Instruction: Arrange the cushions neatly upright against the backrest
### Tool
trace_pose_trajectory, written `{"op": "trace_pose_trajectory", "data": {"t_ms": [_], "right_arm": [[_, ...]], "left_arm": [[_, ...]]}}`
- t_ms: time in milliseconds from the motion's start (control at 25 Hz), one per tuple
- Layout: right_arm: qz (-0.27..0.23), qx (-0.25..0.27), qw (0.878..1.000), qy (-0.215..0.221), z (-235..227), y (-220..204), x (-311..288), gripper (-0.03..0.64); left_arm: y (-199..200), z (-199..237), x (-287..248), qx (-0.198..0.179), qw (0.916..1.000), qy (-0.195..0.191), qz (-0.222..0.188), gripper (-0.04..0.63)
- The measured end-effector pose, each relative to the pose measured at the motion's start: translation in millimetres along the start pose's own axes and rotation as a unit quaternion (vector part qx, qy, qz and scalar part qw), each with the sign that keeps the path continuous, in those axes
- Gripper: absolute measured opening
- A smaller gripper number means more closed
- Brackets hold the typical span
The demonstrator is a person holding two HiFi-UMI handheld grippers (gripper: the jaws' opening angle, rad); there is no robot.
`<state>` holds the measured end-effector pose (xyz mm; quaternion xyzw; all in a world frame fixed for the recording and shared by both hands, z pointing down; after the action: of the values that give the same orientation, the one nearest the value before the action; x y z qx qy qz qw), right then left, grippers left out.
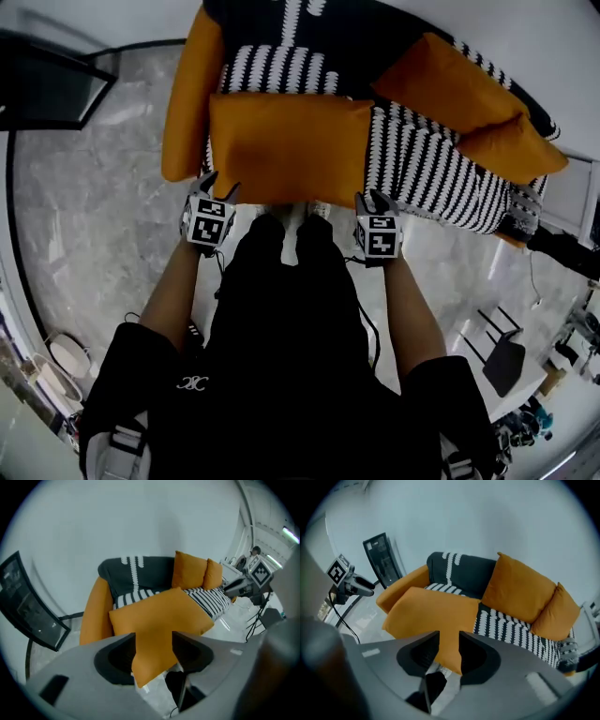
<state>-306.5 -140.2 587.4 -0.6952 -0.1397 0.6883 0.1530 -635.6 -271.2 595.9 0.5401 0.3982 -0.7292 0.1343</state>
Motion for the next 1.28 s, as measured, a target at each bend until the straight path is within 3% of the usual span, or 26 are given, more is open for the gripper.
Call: {"op": "trace_pose_trajectory", "data": {"t_ms": [120,280,400,600,800,920,1080,1280], "right_arm": [[0.053,0.01,0.998,-0.009,-4.6,-38.1,-26.4,0.164],[0.108,0.046,0.993,-0.011,-11.1,-76.4,-70.2,0.199],[0.153,0.077,0.985,-0.015,-16.7,-109.4,-100.6,0.222],[0.192,0.073,0.978,-0.033,-33.0,-144.8,-144.6,0.25],[0.221,0.084,0.97,-0.049,-39.3,-176.8,-162.2,0.256],[0.229,0.085,0.969,-0.046,-41.1,-187.8,-173.2,0.244],[0.207,0.083,0.974,-0.039,-45.5,-184.8,-188.0,0.204],[0.188,0.098,0.976,-0.043,-43.5,-176.5,-187.8,0.054]], "left_arm": [[-37.5,-3.3,-33.9,-0.014,0.9981,-0.026,0.054,0.271],[-85.4,-1.4,-73.8,0.009,0.9951,-0.023,0.096,0.292],[-123.2,-0.4,-96.7,0.022,0.9929,-0.019,0.115,0.314],[-164.2,17.5,-129.4,0.031,0.9898,-0.013,0.139,0.326],[-206.3,22.6,-158.6,0.0,0.9875,-0.013,0.157,0.331],[-219.5,31.1,-174.4,-0.001,0.9859,0.008,0.167,0.326],[-216.9,32.7,-184.9,0.018,0.9871,0.02,0.158,0.194],[-206.6,26.3,-177.8,0.029,0.9899,0.02,0.137,0.083]]}}
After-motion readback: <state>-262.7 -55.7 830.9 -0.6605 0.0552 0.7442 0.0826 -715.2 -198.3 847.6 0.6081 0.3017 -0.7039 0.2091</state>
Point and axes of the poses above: the fingertips, and each gripper's own axes: x backward along the fingers, z to its left, y out of its top, the point moved 5 cm from there along x, backward along the fingers, and after that the axes turned 5 degrees about z, right-handed, at the moved point
